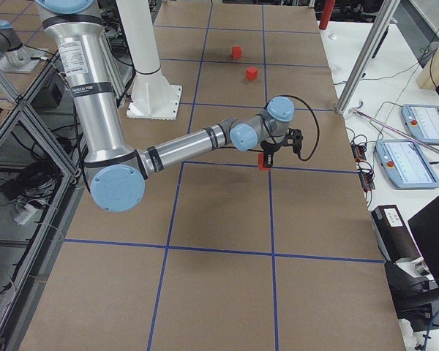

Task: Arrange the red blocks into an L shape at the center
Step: 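Carry the red cube with the right gripper toward the table center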

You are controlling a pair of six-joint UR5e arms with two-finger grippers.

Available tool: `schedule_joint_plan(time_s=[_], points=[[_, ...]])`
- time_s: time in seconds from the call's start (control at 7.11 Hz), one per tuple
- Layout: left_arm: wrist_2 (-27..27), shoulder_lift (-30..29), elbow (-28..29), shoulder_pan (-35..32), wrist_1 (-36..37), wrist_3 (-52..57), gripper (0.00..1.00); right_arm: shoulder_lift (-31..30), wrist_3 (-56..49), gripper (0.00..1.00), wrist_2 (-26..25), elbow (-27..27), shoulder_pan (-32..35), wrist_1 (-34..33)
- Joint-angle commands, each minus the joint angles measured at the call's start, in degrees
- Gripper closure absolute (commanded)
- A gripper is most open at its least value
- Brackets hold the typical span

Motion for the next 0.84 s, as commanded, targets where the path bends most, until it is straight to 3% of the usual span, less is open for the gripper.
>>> schedule_joint_plan(time_s=[0.0, 0.42, 0.7], points=[[0.1, 0.3, 0.1, 0.1, 0.0, 0.0, 0.00, 8.7, 18.5, 1.00, -8.3, 2.0, -11.3, 0.0], [0.4, 0.3, 0.1, 0.1, 0.1, 0.0, 0.00, 18.7, 35.3, 1.00, -22.6, 1.1, -26.7, -0.2], [0.4, 0.4, 0.0, 0.1, 0.0, -0.1, 0.00, 25.7, 40.1, 1.00, -23.8, -5.1, -30.3, -0.3]])
